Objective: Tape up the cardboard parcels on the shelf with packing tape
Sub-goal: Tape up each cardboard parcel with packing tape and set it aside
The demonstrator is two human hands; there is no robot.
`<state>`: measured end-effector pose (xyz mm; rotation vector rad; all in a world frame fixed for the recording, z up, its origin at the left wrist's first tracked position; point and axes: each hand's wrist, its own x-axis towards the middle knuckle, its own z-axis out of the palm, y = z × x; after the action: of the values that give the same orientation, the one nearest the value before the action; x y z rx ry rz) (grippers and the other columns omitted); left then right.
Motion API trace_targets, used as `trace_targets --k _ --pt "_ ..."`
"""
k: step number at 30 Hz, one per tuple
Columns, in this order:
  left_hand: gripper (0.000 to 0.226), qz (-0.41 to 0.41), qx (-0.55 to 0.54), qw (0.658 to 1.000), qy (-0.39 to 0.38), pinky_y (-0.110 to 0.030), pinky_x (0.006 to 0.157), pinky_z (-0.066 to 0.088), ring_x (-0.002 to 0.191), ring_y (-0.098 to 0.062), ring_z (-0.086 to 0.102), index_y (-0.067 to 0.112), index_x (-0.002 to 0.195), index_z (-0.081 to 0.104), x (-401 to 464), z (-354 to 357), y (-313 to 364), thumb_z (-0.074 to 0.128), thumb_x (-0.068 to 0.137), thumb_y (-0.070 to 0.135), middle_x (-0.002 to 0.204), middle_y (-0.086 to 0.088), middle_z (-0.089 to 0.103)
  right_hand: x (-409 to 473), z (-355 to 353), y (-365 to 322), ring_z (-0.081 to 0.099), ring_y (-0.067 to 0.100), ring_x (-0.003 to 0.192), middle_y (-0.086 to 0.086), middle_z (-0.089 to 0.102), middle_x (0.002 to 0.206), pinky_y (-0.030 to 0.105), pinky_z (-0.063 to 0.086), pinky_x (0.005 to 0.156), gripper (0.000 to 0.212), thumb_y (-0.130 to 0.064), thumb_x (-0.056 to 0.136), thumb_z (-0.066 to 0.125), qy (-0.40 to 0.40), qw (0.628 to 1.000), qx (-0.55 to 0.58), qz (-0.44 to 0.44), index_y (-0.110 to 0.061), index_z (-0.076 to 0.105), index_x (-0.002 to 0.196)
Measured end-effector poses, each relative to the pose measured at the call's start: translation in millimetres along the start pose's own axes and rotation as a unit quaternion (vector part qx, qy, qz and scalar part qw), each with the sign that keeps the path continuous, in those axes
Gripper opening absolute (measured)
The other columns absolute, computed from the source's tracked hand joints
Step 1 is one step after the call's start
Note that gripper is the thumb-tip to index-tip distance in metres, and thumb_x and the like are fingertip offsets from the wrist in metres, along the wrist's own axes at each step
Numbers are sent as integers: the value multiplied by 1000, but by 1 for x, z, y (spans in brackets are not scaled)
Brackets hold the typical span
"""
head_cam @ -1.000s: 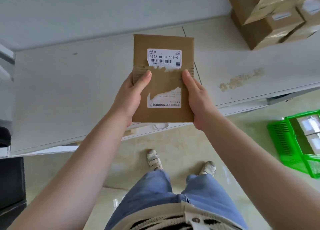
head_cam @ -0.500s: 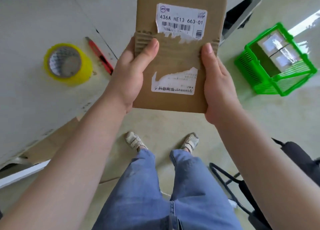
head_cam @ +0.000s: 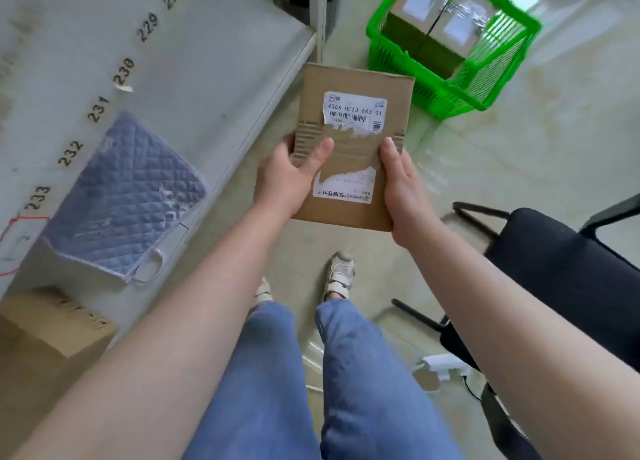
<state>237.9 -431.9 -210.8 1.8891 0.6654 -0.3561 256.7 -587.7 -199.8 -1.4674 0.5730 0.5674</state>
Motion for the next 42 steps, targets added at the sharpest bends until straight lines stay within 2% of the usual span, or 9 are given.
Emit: trace_targets --k 4,7,11,13,16,24,29,35,42 --pt "30 -36 -15 998 -58 -35 100 48 106 -15 63 33 96 57 37 45 5 68 84 58 103 10 66 46 -30 11 66 9 106 -6 69 116 37 52 99 32 -39 103 45 36 999 0 -6 -24 54 129" --pt "47 -39 -5 995 -89 -39 103 47 109 -19 63 24 111 60 71 65 20 63 83 61 111 5 68 80 -46 9 60 12 120 -2 61 133 39 45 107 48 -43 101 46 49 998 25 8 -22 43 144" --pt "38 -42 13 993 -113 -42 102 49 106 -20 65 26 105 61 127 83 40 64 85 58 109 4 70 130 -48 -7 54 13 127 -4 54 142 41 41 111 90 -72 74 53 84 995 26 44 -26 36 149" --pt "33 -29 27 991 -124 -43 101 49 107 -21 65 28 99 60 158 89 52 66 85 58 108 3 70 155 -46 -19 59 15 120 -3 61 134 44 44 108 78 -68 79 54 123 991 40 37 -25 44 143" --pt "63 -7 49 991 -126 -45 102 48 110 -24 64 30 99 63 198 98 79 63 65 83 109 2 72 185 -46 -40 64 15 112 -5 68 122 45 48 103 52 -52 86 55 154 985 80 16 -27 55 131" --pt "60 23 80 980 -182 -45 102 47 119 -29 56 50 84 62 265 164 143 53 48 96 106 4 72 241 -100 -81 67 19 110 -2 70 118 49 50 101 42 -44 89 61 208 969 130 3 -24 58 126" --pt "57 20 107 976 -189 -46 103 45 119 -28 57 48 85 60 289 222 180 47 50 91 108 5 72 282 -155 -96 68 17 107 -3 71 116 48 51 99 31 -37 98 57 217 967 132 25 -23 59 126" --pt "89 -20 141 971 -190 -46 104 43 120 -29 56 35 110 65 322 295 214 42 47 93 114 1 70 343 -218 -111 66 19 110 0 67 124 48 51 99 45 -43 94 59 216 965 132 66 -21 54 133" --pt "74 -44 149 967 -200 -44 107 41 122 -30 53 39 104 61 363 364 231 46 53 90 119 3 69 407 -277 -112 68 18 105 -3 71 115 49 53 96 30 -42 97 57 216 966 112 85 -27 60 122"
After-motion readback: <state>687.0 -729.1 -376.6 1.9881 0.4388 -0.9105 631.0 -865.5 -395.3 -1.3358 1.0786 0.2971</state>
